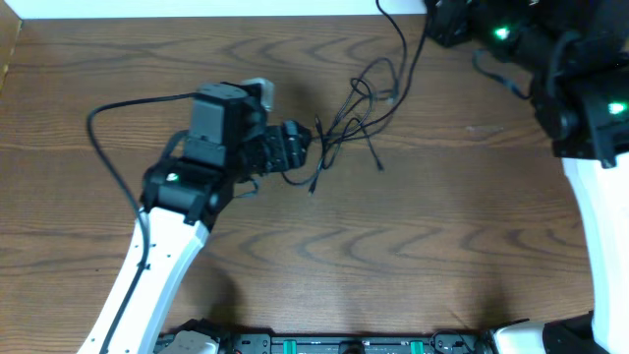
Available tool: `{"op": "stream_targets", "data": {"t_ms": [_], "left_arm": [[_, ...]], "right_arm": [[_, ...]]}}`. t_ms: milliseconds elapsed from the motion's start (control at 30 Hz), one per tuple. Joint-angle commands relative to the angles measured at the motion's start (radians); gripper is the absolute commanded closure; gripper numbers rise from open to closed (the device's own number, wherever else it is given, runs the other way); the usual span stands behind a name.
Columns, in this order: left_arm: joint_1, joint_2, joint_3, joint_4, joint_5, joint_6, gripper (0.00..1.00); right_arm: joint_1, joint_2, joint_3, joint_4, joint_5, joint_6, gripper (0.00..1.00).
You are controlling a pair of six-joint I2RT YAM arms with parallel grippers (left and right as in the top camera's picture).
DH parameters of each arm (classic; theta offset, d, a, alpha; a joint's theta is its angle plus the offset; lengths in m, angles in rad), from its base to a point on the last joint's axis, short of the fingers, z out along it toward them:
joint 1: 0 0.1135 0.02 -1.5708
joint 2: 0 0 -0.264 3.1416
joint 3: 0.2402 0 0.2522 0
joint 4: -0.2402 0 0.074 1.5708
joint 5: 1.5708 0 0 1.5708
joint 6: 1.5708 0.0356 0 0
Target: Untangle cables
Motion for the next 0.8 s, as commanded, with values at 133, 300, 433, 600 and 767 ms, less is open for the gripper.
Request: {"op": "stream_targets", "data": {"t_ms": [133, 300, 433, 600, 767], "left_arm": [[-0.112, 0.106, 0.027, 0.027, 0.005, 0.140, 0.26], [-0.163, 0.193, 0.026, 0.130, 0.004, 0.191, 0.26], [-0.190, 0.260, 0.026, 0.254, 0.005, 0.192, 0.26], [-0.242, 0.323, 0.027, 0.397, 0.005, 0.192, 0.26], [-0.280, 0.363, 0.026, 0.485, 0.005, 0.192, 0.27]], "right_arm": [[-0.034, -0.034, 0.071, -0.064, -0.003, 0.029, 0.99], [-0.037, -0.033, 0.071, -0.146, -0.004, -0.014, 0.99], [-0.037, -0.033, 0.071, -0.182, -0.003, -0.035, 0.99], [-0.037, -0.033, 0.071, -0.204, -0.003, -0.044, 0.99], [-0.038, -0.033, 0.071, -0.215, -0.003, -0.044, 0.99]]}}
